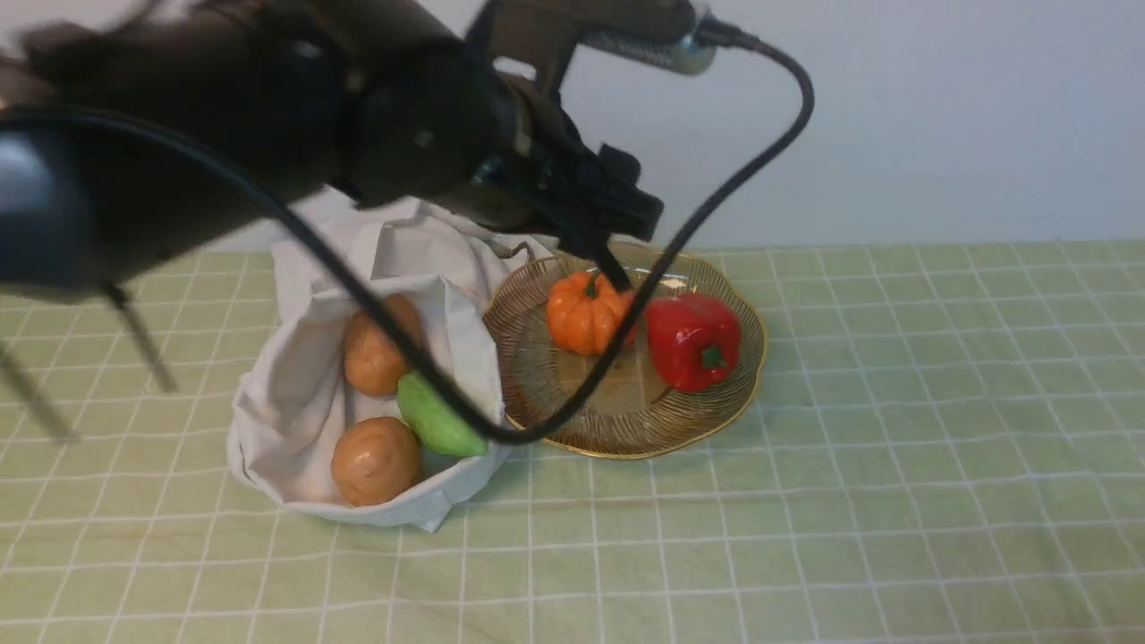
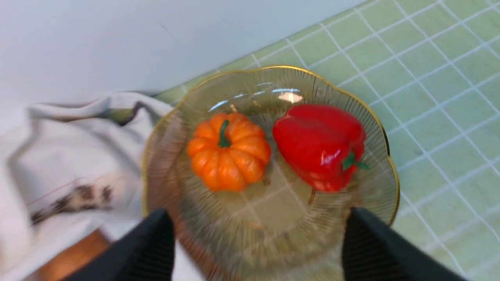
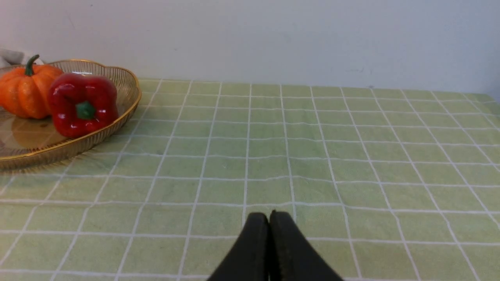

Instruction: Take vegetables from bag on green coffee tablecloth place on plate.

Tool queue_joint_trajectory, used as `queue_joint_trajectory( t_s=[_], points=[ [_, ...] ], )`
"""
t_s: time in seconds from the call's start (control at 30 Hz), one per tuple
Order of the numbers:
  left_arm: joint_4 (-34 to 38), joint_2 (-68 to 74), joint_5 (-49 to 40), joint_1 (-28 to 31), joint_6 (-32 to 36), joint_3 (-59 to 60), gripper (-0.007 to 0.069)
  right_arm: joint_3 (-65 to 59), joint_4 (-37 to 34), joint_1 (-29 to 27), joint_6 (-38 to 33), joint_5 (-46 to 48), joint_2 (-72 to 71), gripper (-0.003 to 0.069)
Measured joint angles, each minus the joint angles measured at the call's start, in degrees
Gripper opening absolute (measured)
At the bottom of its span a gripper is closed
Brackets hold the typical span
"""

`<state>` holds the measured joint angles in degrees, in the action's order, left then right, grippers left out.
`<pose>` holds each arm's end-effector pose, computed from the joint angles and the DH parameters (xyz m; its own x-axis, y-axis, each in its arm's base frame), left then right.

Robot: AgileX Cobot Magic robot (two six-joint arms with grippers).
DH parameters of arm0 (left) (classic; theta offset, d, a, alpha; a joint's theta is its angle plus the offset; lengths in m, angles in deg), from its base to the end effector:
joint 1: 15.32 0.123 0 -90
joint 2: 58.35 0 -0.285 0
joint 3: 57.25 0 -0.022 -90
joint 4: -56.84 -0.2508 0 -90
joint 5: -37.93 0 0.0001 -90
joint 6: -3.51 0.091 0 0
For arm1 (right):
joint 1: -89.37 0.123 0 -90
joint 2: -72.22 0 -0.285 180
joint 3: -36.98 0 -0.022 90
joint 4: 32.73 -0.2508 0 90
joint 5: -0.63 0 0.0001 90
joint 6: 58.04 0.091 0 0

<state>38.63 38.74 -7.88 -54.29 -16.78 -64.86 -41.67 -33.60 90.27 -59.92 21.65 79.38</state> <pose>0.2847 -0.2041 0.3686 -0.5964 0.3215 -0.7355 0.4141 0.9082 0.0612 0.0528 0.0013 0.1723 -0.2890 -0.0232 -0.9570 -0.0263 0.9995 -0.0163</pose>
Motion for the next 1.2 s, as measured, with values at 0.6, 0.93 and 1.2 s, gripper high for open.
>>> queue_joint_trajectory(
  t_s=[0.6, 0.93, 1.2],
  points=[
    [2.9, -56.2, 2.1, -0.6, -2.2, 44.0, -0.0005, 0.0, 0.0, 0.0, 0.0, 0.0, 0.0, -0.0015],
    [0.2, -67.7, 30.9, -0.6, -7.3, 71.4, -0.0005, 0.0, 0.0, 0.0, 0.0, 0.0, 0.0, -0.0015],
    [-0.1, -67.7, 32.5, -0.6, -7.4, 78.3, -0.0005, 0.0, 0.0, 0.0, 0.0, 0.0, 0.0, -0.0015]
  ],
)
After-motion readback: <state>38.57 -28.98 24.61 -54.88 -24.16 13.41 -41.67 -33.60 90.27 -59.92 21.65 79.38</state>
